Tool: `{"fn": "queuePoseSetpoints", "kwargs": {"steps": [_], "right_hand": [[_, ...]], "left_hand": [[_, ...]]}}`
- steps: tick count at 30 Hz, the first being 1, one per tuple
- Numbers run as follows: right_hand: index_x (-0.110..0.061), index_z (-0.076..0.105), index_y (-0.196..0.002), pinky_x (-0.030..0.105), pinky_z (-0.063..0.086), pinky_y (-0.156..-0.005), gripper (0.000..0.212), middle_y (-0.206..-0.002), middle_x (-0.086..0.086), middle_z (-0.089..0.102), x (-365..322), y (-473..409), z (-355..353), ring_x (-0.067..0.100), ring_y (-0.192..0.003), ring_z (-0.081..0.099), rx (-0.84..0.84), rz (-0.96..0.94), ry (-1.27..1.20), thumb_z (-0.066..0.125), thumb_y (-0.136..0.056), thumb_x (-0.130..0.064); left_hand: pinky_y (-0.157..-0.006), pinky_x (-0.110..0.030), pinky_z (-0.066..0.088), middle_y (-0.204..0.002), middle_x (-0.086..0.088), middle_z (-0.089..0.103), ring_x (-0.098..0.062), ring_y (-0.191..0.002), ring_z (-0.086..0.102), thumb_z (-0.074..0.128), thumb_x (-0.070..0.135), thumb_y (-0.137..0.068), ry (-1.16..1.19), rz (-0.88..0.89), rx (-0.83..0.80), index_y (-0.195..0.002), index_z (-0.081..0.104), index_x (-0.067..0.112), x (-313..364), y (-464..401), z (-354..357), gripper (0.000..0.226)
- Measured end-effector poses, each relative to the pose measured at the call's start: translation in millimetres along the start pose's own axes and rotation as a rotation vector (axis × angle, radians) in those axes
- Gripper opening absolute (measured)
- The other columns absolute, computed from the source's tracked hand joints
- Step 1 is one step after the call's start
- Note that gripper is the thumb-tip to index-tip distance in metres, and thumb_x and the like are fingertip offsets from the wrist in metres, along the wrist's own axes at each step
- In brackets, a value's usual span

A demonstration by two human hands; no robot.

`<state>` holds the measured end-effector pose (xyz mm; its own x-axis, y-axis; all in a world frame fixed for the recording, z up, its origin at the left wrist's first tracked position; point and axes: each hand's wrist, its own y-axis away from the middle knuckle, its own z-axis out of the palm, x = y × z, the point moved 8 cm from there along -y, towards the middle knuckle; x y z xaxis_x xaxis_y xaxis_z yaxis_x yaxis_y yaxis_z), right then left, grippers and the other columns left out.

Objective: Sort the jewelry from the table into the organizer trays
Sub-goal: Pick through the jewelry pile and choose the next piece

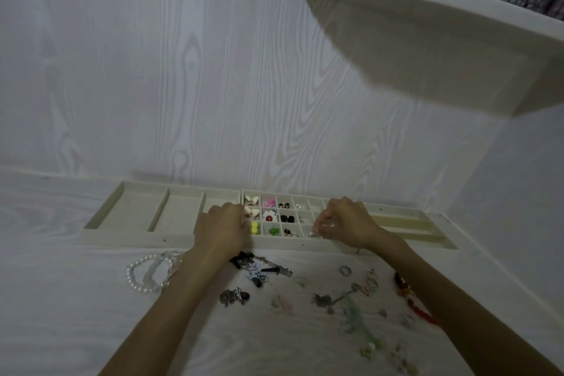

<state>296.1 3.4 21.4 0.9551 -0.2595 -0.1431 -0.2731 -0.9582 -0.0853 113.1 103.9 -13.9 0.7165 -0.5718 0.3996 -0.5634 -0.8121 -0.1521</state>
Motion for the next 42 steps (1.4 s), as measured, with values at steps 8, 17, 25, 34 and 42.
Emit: {"fn": "queuePoseSetpoints", "kwargs": {"steps": [8,17,25,34,42], "right_hand": [[-0.033,0.075,-0.092,0.029,0.029,-0.083,0.014,-0.065,-0.017,0.046,1.2,-15.0,14.1,0.004,-0.08,0.044,-0.042,-0.005,0.031,0.065,-0.084,-0.038],[-0.034,0.074,-0.094,0.03,0.029,-0.083,0.016,-0.075,-0.013,0.06,-4.2,-17.2,14.7,0.011,-0.086,0.051,0.064,-0.03,0.161,0.064,-0.084,-0.042],[-0.033,0.075,-0.094,0.032,0.03,-0.089,0.017,-0.089,-0.007,0.07,-5.9,-17.6,13.6,0.014,-0.092,0.057,0.111,-0.017,0.228,0.064,-0.084,-0.042],[-0.033,0.075,-0.095,0.03,0.029,-0.086,0.017,-0.087,-0.008,0.071,-3.2,-13.3,10.9,0.012,-0.09,0.059,0.107,-0.012,0.19,0.065,-0.084,-0.042],[-0.034,0.072,-0.095,0.028,0.026,-0.084,0.022,-0.078,-0.012,0.069,3.0,34.3,-39.5,0.008,-0.087,0.055,0.249,0.025,-0.031,0.068,-0.079,-0.048]], "left_hand": [[-0.06,-0.029,0.034,-0.09,-0.004,0.063,-0.023,-0.085,0.057,0.052,0.019,-0.091,-0.013,-0.026,-0.01,-0.092,0.06,0.01,-6.4,-4.6,5.4,0.013],[-0.062,-0.029,0.035,-0.09,-0.005,0.064,-0.023,-0.084,0.058,0.053,0.02,-0.091,-0.001,-0.021,-0.011,-0.093,0.06,0.01,-6.8,-6.0,6.9,0.012],[-0.065,-0.029,0.037,-0.095,-0.005,0.064,-0.023,-0.087,0.057,0.051,0.025,-0.093,-0.002,-0.014,-0.019,-0.096,0.06,0.012,-6.3,-4.4,5.6,0.016],[-0.061,-0.028,0.035,-0.094,-0.005,0.065,-0.022,-0.083,0.055,0.052,0.025,-0.092,-0.012,-0.026,-0.036,-0.098,0.061,0.012,-6.0,-3.4,5.1,0.017],[-0.096,-0.038,0.039,-0.134,-0.007,0.054,-0.029,-0.125,0.045,0.055,0.03,-0.093,0.029,0.031,0.03,-0.136,0.047,0.02,12.7,9.1,-27.0,0.045]]}}
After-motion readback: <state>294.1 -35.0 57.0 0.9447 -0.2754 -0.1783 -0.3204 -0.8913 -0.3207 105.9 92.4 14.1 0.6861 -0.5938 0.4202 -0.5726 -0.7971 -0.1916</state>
